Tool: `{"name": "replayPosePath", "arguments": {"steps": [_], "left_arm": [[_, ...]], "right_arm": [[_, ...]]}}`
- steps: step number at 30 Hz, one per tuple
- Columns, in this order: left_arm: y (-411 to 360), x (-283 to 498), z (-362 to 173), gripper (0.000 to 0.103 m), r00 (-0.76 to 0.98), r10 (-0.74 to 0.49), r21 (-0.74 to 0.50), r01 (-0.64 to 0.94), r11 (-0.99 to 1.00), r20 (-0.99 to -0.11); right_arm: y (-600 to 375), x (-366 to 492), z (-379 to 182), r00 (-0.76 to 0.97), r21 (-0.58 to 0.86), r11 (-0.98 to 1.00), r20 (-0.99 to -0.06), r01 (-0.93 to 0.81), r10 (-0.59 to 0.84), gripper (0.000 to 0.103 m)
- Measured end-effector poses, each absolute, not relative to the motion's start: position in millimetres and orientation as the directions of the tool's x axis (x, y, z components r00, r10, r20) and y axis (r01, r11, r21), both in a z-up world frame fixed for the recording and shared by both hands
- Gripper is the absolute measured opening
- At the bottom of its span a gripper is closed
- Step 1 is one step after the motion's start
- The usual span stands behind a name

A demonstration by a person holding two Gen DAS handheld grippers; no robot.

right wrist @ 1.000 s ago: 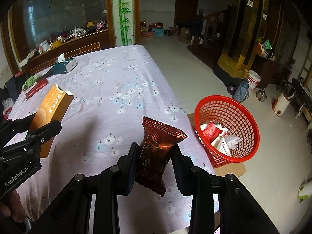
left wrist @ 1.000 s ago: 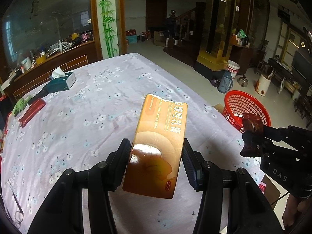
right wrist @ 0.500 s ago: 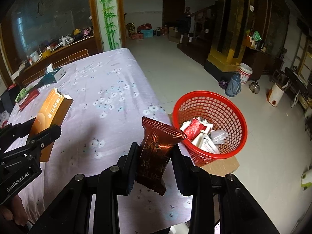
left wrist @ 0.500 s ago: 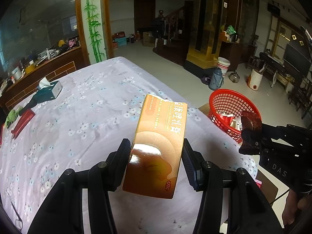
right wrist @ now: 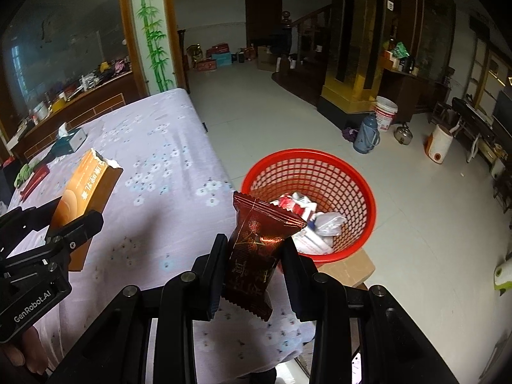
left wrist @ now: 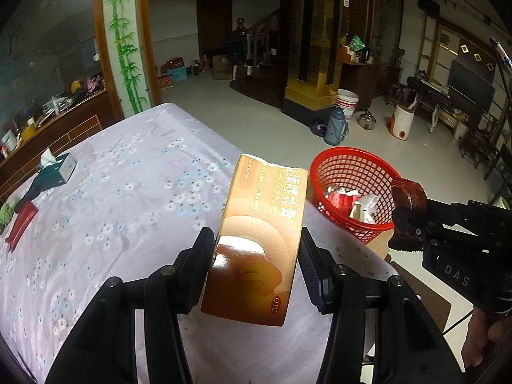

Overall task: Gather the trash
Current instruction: 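Carry the orange box and brown snack packet over to the red basket, then open the right gripper over the basket while the left releases the orange box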

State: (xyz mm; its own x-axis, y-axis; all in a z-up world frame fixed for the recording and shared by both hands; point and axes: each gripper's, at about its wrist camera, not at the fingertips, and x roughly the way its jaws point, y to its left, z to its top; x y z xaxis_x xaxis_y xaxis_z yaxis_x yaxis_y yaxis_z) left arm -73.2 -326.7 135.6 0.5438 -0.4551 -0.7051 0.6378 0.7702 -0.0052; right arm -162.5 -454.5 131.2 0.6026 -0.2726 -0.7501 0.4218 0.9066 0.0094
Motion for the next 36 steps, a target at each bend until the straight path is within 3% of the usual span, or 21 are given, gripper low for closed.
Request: {"name": "replayPosePath", "arguments": {"steps": [18, 30, 36], "left_arm": [[-398, -62, 133, 0.051, 0.462, -0.528, -0.025, 0.736, 0.677, -0.713], [-480, -30, 112, 0.051, 0.326, -0.580, -0.133, 0.780, 0.611, -0.747], [-509, -16, 97, 0.051, 0.321, -0.566, -0.125, 0.781, 0.612, -0.760]], "right_arm": [[-533, -167, 138, 0.593, 0.101, 0.847, -0.757, 0.522, -0.274, 0.036], [-609, -146, 135, 0.607, 0.230, 0.816, -0.775, 0.530, -0.175, 0.036], [-638, -123, 124, 0.604, 0.276, 0.807, -0.788, 0.522, -0.122, 0.036]]}}
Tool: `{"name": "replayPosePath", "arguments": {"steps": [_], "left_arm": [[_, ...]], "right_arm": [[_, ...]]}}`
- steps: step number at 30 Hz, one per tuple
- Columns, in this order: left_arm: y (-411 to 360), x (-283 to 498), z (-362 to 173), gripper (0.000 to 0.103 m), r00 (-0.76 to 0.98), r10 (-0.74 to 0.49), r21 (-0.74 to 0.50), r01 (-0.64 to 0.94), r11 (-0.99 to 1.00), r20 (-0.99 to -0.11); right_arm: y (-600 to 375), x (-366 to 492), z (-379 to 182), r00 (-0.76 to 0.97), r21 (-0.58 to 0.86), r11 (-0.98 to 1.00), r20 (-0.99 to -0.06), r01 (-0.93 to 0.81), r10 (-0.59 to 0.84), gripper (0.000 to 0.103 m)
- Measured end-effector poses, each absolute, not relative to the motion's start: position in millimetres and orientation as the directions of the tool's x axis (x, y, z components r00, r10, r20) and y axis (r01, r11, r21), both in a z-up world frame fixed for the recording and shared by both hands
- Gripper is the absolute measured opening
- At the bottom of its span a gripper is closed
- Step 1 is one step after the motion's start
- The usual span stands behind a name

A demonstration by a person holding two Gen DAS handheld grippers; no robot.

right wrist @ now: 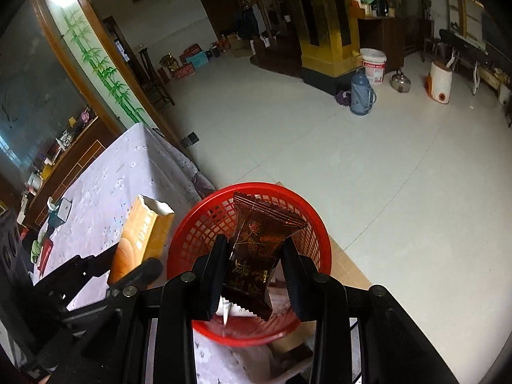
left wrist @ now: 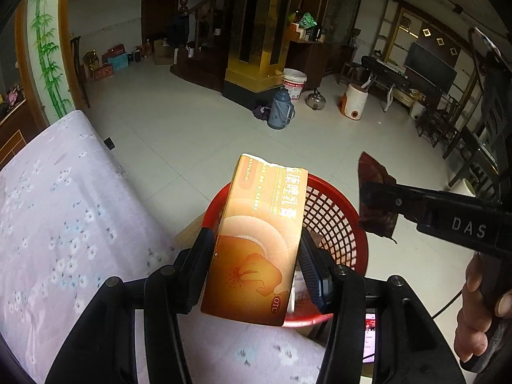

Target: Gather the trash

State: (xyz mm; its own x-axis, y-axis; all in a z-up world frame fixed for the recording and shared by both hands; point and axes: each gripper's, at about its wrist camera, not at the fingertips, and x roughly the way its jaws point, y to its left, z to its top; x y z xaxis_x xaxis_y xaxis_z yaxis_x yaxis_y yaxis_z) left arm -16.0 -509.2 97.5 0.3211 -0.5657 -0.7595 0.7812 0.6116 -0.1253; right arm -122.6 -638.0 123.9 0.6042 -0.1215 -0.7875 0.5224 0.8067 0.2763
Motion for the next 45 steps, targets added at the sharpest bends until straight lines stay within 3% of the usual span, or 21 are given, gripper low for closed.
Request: {"name": "replayPosePath", "arguments": {"steps": [5, 6, 8, 10, 14, 17, 20, 30, 45], "left_arm": [[-522, -11, 89, 0.051, 0.311, -0.562, -0.126, 0.785, 0.607, -0.767], [-524, -10, 88, 0.052, 0.309, -0.559, -0.126, 0.785, 0.607, -0.770], [-527, -10, 85, 0.058, 0.310, -0.555, -0.127, 0.780, 0.613, -0.772], [-525, -11, 86, 0.063, 0.321, -0.553, -0.122, 0.775, 0.620, -0.769], [-518, -17, 93, 0.066, 0.346, -0.552, -0.104, 0.773, 0.626, -0.759], [-507, -24, 103, 0.072, 0.389, -0.550, -0.075, 0.764, 0.641, -0.739], [-491, -36, 113, 0.084, 0.432, -0.551, -0.055, 0.750, 0.659, -0.714], [-417, -71, 144, 0.093, 0.498, -0.556, 0.013, 0.753, 0.658, -0.666], [-327, -92, 161, 0.095, 0.550, -0.534, 0.094, 0.748, 0.657, -0.642]], "right_arm": [[-649, -108, 116, 0.593, 0.280, 0.804, -0.798, 0.524, -0.109, 0.038], [-651, -106, 116, 0.592, 0.280, 0.804, -0.799, 0.525, -0.108, 0.042], [-655, -102, 116, 0.594, 0.289, 0.799, -0.797, 0.528, -0.105, 0.049], [-656, -102, 119, 0.597, 0.274, 0.799, -0.792, 0.535, -0.127, 0.050], [-652, -107, 127, 0.596, 0.236, 0.810, -0.785, 0.537, -0.167, 0.051], [-643, -115, 133, 0.579, 0.174, 0.815, -0.784, 0.552, -0.224, 0.059], [-631, -125, 141, 0.565, 0.112, 0.819, -0.776, 0.563, -0.282, 0.067], [-553, -176, 154, 0.531, 0.013, 0.792, -0.749, 0.611, -0.397, 0.083], [-451, -221, 164, 0.479, -0.039, 0.732, -0.733, 0.680, -0.483, 0.084]]}}
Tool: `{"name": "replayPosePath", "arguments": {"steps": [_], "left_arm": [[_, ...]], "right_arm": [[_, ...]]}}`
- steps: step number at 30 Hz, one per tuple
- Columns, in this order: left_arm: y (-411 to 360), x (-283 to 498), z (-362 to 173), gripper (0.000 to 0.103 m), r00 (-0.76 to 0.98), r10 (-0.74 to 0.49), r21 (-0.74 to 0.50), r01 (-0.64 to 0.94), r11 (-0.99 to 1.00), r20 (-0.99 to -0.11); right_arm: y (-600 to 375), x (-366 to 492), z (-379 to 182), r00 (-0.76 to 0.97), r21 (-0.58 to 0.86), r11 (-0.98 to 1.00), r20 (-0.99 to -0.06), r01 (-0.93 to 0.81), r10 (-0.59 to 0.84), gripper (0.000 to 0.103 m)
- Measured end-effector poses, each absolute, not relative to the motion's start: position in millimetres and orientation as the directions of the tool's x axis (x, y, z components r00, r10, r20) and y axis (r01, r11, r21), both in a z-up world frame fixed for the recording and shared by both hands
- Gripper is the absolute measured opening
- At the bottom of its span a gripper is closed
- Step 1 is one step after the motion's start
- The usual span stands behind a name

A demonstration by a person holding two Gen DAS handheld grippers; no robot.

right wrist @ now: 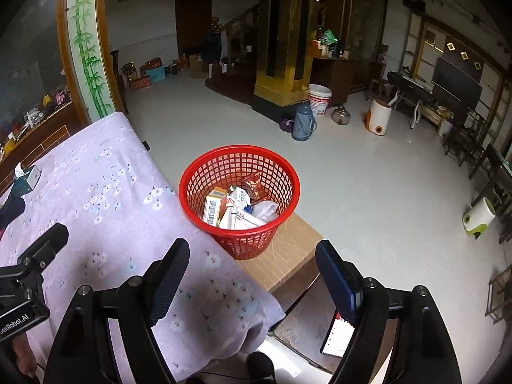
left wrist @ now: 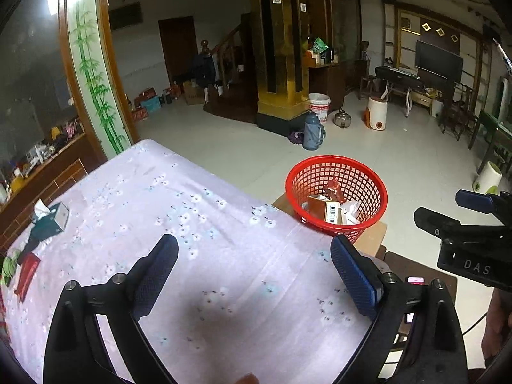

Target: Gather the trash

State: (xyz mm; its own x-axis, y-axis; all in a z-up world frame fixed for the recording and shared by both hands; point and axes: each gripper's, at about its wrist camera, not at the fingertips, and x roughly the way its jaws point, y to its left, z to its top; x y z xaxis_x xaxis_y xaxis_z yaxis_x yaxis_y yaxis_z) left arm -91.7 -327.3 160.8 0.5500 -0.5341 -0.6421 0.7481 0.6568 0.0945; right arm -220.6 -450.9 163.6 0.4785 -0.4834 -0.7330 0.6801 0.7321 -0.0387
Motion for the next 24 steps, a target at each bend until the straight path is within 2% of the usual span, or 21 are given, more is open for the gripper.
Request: {"name": "replayPosePath", "arguments": {"steps": [19, 24], "left_arm": [[-318, -116, 168, 0.095, 0.582, -0.509, 0.151, 0.739, 0.657, -0.635], [-316, -115, 167, 0.095, 0.570, -0.509, 0.126, 0.737, 0.664, -0.645]], "right_arm": [[-435, -230, 174, 0.478, -0.061, 0.724, -0.713, 0.687, -0.513, 0.084], [-434, -232, 175, 0.477, -0.063, 0.727, -0.715, 0.683, -0.511, 0.084]]}}
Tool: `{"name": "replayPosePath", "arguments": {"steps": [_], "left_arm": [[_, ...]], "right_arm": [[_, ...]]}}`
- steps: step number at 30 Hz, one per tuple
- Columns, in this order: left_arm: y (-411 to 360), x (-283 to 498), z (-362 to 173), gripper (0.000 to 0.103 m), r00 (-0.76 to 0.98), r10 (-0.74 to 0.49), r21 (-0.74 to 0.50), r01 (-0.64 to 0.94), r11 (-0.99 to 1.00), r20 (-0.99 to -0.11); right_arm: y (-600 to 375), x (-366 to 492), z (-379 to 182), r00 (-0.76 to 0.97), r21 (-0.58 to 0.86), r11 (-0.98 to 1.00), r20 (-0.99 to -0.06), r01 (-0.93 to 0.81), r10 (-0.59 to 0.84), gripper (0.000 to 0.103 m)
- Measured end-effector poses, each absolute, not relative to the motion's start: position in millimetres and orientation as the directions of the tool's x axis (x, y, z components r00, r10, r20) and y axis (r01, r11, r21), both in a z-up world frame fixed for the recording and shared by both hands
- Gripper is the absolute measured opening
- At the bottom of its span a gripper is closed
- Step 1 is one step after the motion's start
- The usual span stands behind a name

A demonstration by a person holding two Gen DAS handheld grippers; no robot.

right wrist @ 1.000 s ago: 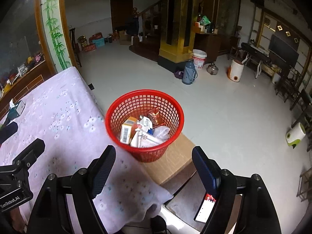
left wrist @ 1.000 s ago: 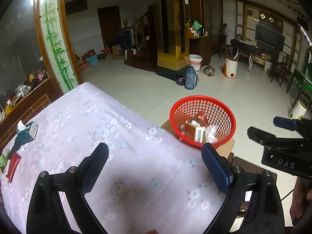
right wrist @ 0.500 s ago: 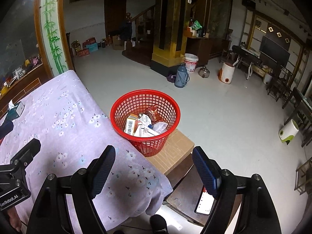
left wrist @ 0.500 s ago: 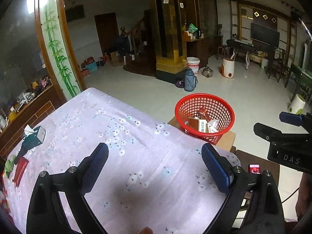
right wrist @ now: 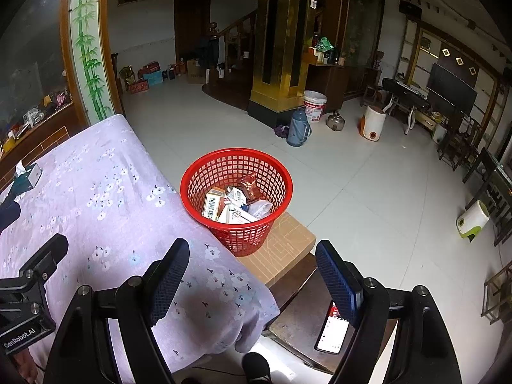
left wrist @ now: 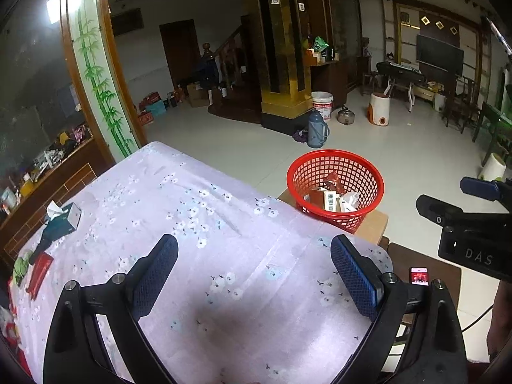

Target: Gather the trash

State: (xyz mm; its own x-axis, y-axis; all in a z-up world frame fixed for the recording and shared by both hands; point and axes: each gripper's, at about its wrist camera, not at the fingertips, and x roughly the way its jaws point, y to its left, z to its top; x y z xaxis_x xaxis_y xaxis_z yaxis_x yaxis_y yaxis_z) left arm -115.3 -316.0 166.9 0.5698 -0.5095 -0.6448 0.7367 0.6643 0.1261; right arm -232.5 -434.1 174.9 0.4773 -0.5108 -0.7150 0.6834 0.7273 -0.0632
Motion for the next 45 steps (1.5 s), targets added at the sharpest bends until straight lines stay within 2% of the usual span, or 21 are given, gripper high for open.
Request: {"name": "replayPosePath", "arguments": {"steps": [45], "left_arm": [[-312, -125, 169, 0.095, 0.575, -0.514, 0.130, 0.737, 0.663, -0.637]], "right_arm": [[-432, -249, 172, 0.476, -0.062, 0.732, -0.722, 0.678, -0.502, 0.085]]}}
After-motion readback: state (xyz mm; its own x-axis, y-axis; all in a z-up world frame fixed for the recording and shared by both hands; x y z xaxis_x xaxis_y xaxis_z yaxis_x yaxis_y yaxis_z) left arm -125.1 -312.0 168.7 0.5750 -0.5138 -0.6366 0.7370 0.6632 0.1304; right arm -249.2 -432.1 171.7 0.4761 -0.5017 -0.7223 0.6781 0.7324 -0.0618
